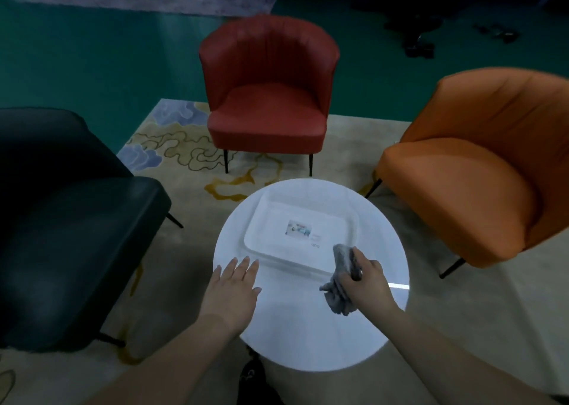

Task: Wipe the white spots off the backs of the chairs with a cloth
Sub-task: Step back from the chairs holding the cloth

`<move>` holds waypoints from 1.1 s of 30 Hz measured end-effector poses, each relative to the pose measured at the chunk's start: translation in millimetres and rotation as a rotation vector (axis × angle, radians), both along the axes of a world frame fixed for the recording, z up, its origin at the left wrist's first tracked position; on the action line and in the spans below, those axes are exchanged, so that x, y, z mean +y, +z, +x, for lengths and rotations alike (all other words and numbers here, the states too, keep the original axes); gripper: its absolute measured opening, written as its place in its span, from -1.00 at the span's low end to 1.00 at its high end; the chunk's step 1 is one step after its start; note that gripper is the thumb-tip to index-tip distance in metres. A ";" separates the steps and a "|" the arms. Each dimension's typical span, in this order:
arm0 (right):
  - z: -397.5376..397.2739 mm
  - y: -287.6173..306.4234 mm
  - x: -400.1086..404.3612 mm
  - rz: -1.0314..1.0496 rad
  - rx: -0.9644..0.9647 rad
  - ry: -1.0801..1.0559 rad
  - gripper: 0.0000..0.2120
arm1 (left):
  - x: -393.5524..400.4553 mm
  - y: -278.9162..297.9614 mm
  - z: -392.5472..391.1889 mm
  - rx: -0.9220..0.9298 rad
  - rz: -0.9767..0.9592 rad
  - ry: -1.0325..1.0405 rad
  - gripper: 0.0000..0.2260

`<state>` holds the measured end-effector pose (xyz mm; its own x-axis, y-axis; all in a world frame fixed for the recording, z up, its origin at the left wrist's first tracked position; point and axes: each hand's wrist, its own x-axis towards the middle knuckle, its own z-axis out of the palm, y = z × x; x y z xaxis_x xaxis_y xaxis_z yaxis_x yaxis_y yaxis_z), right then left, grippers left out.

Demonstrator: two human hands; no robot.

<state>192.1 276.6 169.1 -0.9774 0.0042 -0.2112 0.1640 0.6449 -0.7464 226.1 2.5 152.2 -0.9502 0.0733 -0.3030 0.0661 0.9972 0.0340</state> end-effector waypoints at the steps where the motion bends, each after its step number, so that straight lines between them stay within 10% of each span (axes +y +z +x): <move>1: -10.3 -0.5 -8.0 0.009 0.005 -0.017 -0.91 | -8.0 -2.5 -14.8 -0.004 0.001 -0.019 -0.48; 33: -201.2 -181.7 -38.7 -0.035 -0.253 -0.258 -0.54 | 21.1 -185.1 -256.1 -0.206 0.082 -0.113 -0.21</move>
<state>-9.1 237.9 -12.6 -0.8617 0.2324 -0.4510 0.5008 0.5325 -0.6824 -29.9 23.5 -32.9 -0.8533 0.2083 -0.4781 0.1606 0.9772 0.1391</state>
